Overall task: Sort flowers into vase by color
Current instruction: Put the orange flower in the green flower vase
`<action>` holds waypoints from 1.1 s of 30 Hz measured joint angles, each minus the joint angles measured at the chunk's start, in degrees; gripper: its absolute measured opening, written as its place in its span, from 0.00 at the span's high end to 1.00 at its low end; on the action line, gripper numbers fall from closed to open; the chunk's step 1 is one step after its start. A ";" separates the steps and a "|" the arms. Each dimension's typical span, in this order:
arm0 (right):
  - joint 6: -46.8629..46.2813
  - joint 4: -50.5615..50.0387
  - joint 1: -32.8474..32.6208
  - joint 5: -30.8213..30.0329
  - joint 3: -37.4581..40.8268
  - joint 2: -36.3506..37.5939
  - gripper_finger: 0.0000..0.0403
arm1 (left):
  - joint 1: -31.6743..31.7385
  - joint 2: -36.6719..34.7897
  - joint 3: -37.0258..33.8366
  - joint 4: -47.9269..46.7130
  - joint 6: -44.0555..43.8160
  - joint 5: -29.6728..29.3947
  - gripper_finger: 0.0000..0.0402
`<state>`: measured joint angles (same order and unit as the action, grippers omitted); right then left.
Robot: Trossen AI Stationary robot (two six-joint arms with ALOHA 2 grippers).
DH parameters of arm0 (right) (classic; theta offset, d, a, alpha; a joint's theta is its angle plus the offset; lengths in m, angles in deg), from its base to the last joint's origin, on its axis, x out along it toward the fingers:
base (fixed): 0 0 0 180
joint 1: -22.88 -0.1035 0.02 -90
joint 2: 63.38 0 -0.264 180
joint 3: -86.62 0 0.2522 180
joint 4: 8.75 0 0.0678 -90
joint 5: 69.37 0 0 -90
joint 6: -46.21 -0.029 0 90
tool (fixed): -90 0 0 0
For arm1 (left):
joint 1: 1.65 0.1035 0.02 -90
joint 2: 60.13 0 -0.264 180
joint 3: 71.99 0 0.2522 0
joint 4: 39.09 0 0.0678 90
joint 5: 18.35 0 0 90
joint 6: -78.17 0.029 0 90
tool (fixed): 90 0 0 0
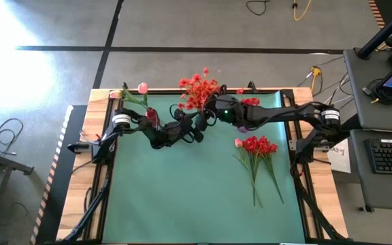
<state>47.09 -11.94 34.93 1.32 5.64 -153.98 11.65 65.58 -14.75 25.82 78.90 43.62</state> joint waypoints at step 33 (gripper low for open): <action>-0.32 -0.48 0.09 -0.15 0.15 -5.27 0.85 | 0.00 0.00 0.00 0.09 0.01 0.02 0.48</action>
<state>46.77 -12.42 35.02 1.17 5.80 -159.26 11.65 65.58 -14.75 25.91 78.91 43.65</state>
